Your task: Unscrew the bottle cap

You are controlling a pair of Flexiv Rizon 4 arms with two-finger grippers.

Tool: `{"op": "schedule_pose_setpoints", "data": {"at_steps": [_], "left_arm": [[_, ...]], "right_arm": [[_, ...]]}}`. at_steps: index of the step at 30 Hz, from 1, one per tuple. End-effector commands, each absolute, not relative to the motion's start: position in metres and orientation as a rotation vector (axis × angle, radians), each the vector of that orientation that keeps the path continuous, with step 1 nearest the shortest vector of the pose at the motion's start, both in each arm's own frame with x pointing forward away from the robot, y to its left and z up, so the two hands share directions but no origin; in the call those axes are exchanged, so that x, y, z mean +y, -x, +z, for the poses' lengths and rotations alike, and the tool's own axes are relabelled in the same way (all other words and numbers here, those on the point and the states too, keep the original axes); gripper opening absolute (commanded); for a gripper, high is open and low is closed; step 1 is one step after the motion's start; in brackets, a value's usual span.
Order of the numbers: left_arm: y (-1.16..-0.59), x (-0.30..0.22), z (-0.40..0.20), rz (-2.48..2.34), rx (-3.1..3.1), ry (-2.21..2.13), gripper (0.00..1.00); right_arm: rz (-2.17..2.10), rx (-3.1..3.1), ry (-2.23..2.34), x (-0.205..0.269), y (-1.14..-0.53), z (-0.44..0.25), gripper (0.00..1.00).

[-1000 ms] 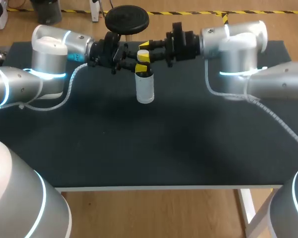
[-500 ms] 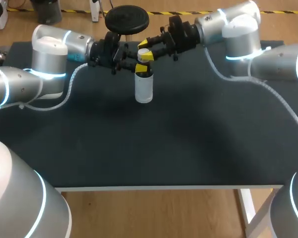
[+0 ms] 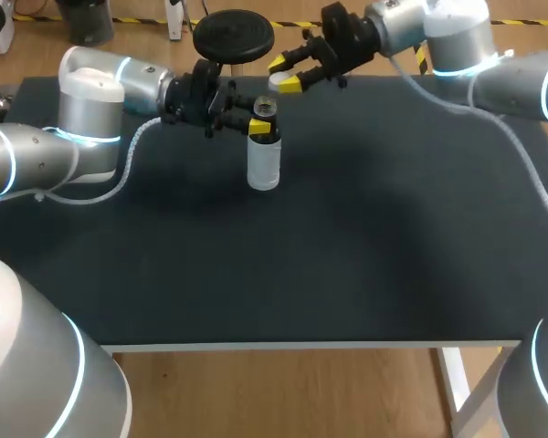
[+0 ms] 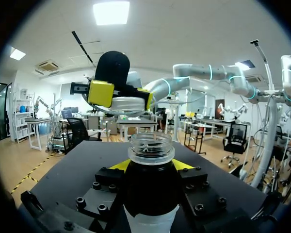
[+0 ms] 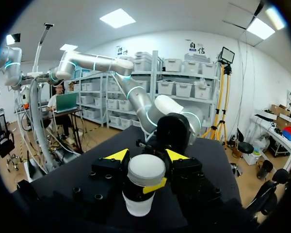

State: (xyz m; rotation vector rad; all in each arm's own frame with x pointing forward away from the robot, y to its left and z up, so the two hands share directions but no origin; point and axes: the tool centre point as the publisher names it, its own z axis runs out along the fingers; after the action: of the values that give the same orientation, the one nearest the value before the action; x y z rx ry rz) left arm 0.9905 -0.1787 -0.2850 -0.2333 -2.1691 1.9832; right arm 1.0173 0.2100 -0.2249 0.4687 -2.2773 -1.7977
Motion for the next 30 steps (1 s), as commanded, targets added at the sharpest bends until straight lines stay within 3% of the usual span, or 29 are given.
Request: {"op": "schedule_pose_setpoints", "data": {"at_steps": [1, 7, 30], "left_arm": [[-0.991, -0.178, -0.285, 1.983, -2.168, 0.234, 0.00], [-0.991, -0.178, -0.285, 1.983, -2.168, 0.234, 0.00], [-0.991, -0.178, -0.285, 1.983, -2.168, 0.234, 0.00]], "right_arm": [[-1.820, -2.348, -0.352, 0.181, -1.021, -0.239, 0.00], [-1.842, -2.458, -0.101, 0.143, -1.028, -0.268, 0.00], [-1.595, -2.759, 0.575, 0.076, -1.025, -0.386, 0.00]]}}
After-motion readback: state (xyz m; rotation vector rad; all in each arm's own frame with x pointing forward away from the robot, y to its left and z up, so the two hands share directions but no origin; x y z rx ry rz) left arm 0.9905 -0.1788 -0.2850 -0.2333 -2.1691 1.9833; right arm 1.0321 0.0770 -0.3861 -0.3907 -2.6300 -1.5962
